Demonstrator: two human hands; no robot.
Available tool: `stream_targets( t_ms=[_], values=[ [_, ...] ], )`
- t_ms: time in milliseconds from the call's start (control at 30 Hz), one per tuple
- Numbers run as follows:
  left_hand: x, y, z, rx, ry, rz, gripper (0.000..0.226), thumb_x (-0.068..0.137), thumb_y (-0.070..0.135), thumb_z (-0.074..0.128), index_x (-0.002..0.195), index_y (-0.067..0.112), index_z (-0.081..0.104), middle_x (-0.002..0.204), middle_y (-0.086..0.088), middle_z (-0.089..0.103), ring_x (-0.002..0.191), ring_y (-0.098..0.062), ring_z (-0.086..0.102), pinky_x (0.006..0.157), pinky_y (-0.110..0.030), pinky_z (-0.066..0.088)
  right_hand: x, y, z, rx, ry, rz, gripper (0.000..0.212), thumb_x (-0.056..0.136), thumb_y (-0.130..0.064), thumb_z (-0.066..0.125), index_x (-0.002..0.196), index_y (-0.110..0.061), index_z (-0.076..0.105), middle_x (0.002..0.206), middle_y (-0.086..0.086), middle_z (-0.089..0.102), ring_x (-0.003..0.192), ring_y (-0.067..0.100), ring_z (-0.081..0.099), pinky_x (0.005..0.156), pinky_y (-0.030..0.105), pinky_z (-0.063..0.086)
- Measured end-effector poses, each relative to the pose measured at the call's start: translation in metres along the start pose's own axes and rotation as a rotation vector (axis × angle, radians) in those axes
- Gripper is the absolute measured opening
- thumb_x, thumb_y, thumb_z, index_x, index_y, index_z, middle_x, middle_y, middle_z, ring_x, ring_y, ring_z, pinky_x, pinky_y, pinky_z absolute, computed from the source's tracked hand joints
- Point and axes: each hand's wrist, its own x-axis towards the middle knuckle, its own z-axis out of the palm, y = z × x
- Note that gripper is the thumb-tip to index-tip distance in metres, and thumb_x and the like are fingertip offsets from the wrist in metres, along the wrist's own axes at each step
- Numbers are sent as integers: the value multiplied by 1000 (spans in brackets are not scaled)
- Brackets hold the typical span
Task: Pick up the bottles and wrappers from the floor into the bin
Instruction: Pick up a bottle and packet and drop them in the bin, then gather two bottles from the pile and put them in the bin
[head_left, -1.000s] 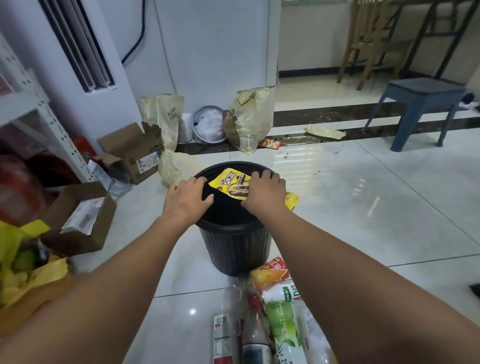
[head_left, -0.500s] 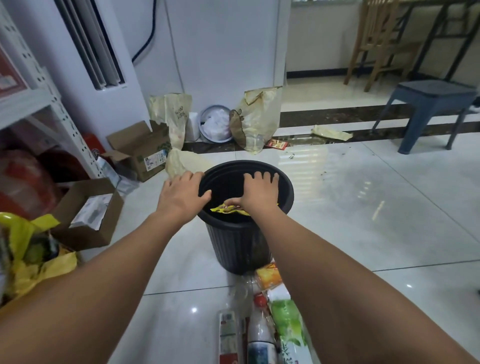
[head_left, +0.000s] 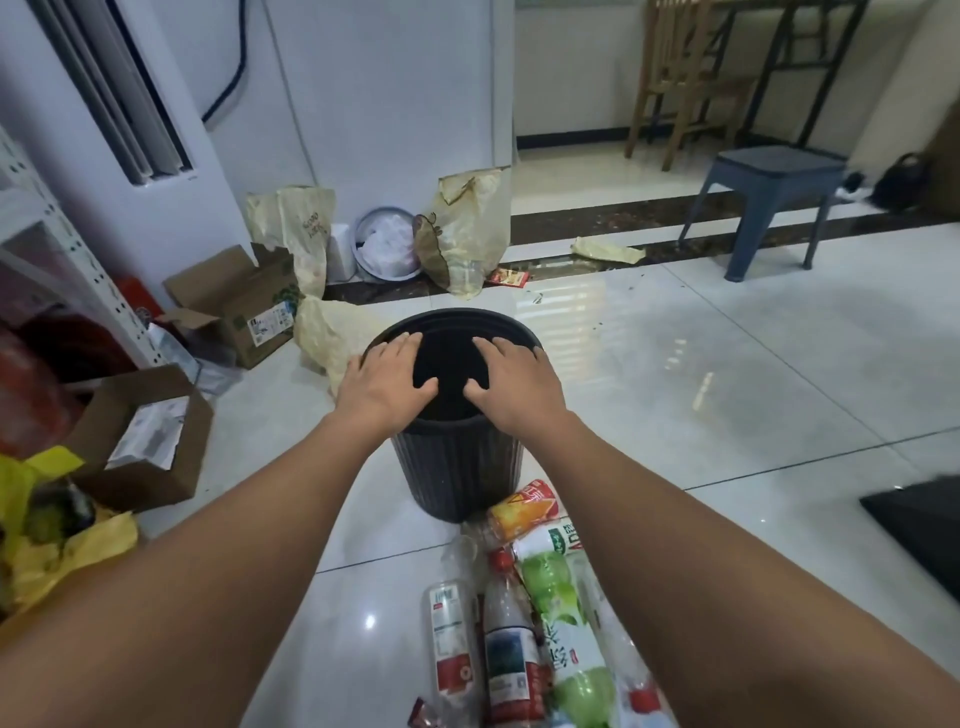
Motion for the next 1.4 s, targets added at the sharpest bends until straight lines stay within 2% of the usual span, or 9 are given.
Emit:
stream_targets(
  t_ms=[200,300,433,533,700,867,1133,1267,1400],
  values=[
    [-11,14,-5,-3,48,-36,64,93,42,45,147,20,21,153,-1,27,139,-21,25,115,-41,18,-12,13,-16,3,92,-72,57,92,-37,47,146,-24,34,145,2,44,130,25,43,111,40,27],
    [-29,32,2,-4,140,-41,58,93,37,47,145,19,29,149,0,34,137,-19,31,112,-39,22,-29,25,-20,24,134,-123,53,92,-34,47,143,-23,39,139,2,50,125,23,47,110,39,29],
    [-58,60,3,12,186,-64,57,92,34,48,145,21,30,152,3,28,139,-16,26,113,-38,20,-56,45,-31,59,181,-178,48,92,-28,47,140,-22,45,134,2,55,120,22,50,108,36,32],
    [-84,76,3,10,197,-119,57,92,33,48,145,21,29,153,3,27,139,-16,27,111,-38,21,-78,51,-36,101,229,-262,46,91,-21,46,136,-21,50,128,1,60,111,22,56,97,35,40],
    [-133,102,9,16,232,-196,54,93,32,47,144,20,31,151,1,31,137,-17,29,110,-35,23,-117,51,-40,108,172,-326,46,90,-21,45,136,-22,51,126,1,61,109,22,56,95,34,40],
    [-161,103,18,28,242,-218,53,93,31,47,142,19,33,146,-1,38,134,-19,34,108,-36,26,-148,47,-35,75,163,-274,47,90,-21,45,136,-21,51,125,3,61,106,25,57,92,36,42],
    [-216,78,77,-77,232,-196,52,92,31,52,140,17,37,143,-5,44,128,-26,42,106,-40,32,-225,44,18,63,76,-55,45,92,-26,46,137,-22,49,127,4,59,110,26,55,93,38,40],
    [-248,82,108,-137,105,-146,52,91,32,54,139,17,39,141,-6,46,124,-29,46,104,-41,35,-271,46,46,19,-26,32,44,92,-30,47,135,-23,48,128,6,58,113,26,53,93,38,38],
    [-288,87,132,-152,-6,-134,52,90,26,53,139,16,38,141,-7,45,125,-27,43,104,-38,31,-306,50,66,-24,-81,115,45,92,-31,47,137,-22,47,129,5,57,113,25,53,93,37,37]
  ],
)
